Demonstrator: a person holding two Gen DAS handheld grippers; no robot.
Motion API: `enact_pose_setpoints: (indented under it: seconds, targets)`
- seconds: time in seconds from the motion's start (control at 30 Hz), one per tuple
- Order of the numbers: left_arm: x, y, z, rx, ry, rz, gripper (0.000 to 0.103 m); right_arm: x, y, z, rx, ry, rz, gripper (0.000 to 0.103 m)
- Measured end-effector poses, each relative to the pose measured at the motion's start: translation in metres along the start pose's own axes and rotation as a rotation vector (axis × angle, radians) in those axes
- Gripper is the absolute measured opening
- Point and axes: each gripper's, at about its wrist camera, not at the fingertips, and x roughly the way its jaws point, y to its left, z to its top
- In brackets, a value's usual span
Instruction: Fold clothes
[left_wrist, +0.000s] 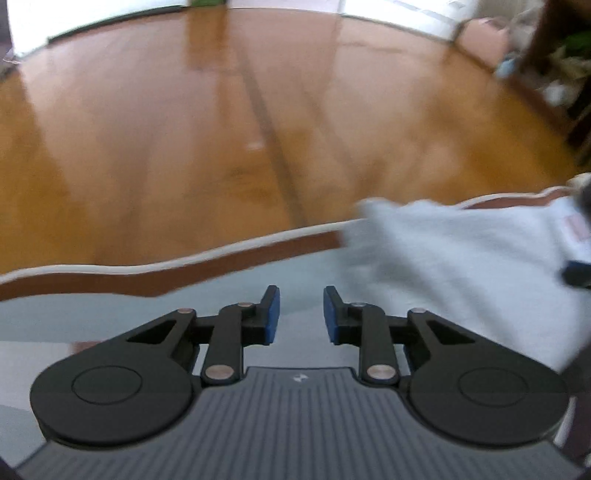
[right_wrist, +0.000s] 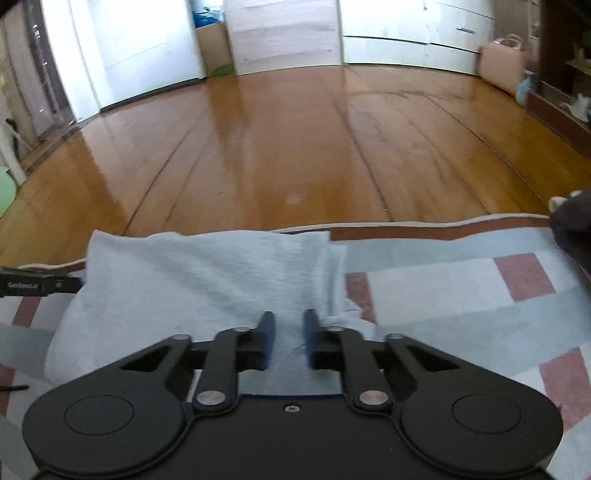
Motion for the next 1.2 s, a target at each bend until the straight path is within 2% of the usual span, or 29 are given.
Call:
enact_pose_setpoints:
  seconds: [0.07, 0.1, 0.13, 0.17, 0.2, 0.33, 0.4, 0.47, 0.5, 0.6, 0.67, 0.7, 0.77, 0.9, 0.93, 1.0, 1.13, 1.2]
  targets:
    - [-0.005, 0.016, 0.003, -0.092, -0.014, -0.098, 0.025, -0.007, -0.004, 0.008, 0.056, -0.009, -0.031, 0.007]
    - [-0.008, 0.023, 0.004, -0.145, -0.020, -0.166, 0.025, -0.013, -0.007, 0.011, 0.076, -0.017, -0.056, 0.017]
    - [-0.010, 0.030, 0.005, -0.197, -0.025, -0.234, 0.025, -0.019, -0.011, 0.014, 0.095, -0.024, -0.084, 0.050]
    - [-0.012, 0.033, 0.006, -0.230, -0.031, -0.301, 0.026, -0.025, -0.018, 0.015, 0.113, -0.027, -0.116, 0.064]
    - [-0.011, 0.030, 0.005, -0.223, -0.027, -0.318, 0.029, -0.031, -0.026, 0.015, 0.140, -0.027, -0.127, 0.063]
    - [-0.004, 0.012, 0.002, -0.166, 0.002, -0.333, 0.044, -0.043, -0.064, -0.008, 0.427, 0.065, 0.079, 0.065]
    - [0.000, 0.003, 0.000, -0.137, 0.017, -0.341, 0.044, -0.040, -0.076, -0.024, 0.555, 0.107, 0.152, 0.065]
    - [0.004, -0.006, -0.001, -0.108, 0.031, -0.348, 0.044, -0.037, -0.079, -0.037, 0.633, 0.137, 0.187, 0.065]
    - [0.007, -0.009, -0.004, -0.071, 0.044, -0.292, 0.044, -0.037, -0.080, -0.044, 0.668, 0.152, 0.202, 0.065]
    - [0.010, 0.000, -0.007, -0.114, 0.052, -0.311, 0.046, -0.037, -0.083, -0.061, 0.855, 0.199, 0.314, 0.067]
    - [0.011, 0.006, -0.009, -0.150, 0.055, -0.333, 0.045, -0.032, -0.084, -0.068, 0.949, 0.214, 0.344, 0.070]
    - [0.012, 0.010, -0.009, -0.168, 0.057, -0.345, 0.044, -0.029, -0.085, -0.070, 0.972, 0.220, 0.335, 0.070]
    - [0.013, 0.016, -0.011, -0.204, 0.061, -0.367, 0.036, -0.020, -0.086, -0.073, 1.005, 0.230, 0.311, 0.070]
    - [0.015, 0.030, -0.014, -0.277, 0.068, -0.412, 0.036, -0.005, -0.088, -0.076, 1.055, 0.209, 0.343, 0.071]
    - [0.016, 0.033, -0.015, -0.296, 0.070, -0.423, 0.037, -0.002, -0.086, -0.076, 1.058, 0.201, 0.362, 0.071]
    - [0.023, 0.035, -0.015, -0.326, 0.075, -0.508, 0.041, 0.005, -0.083, -0.077, 1.059, 0.195, 0.397, 0.072]
    - [0.033, 0.023, -0.018, -0.239, 0.039, -0.495, 0.050, 0.015, -0.078, -0.079, 1.055, 0.140, 0.426, 0.073]
    - [0.039, 0.025, -0.013, -0.233, 0.017, -0.544, 0.060, 0.017, -0.076, -0.078, 1.041, 0.111, 0.427, 0.073]
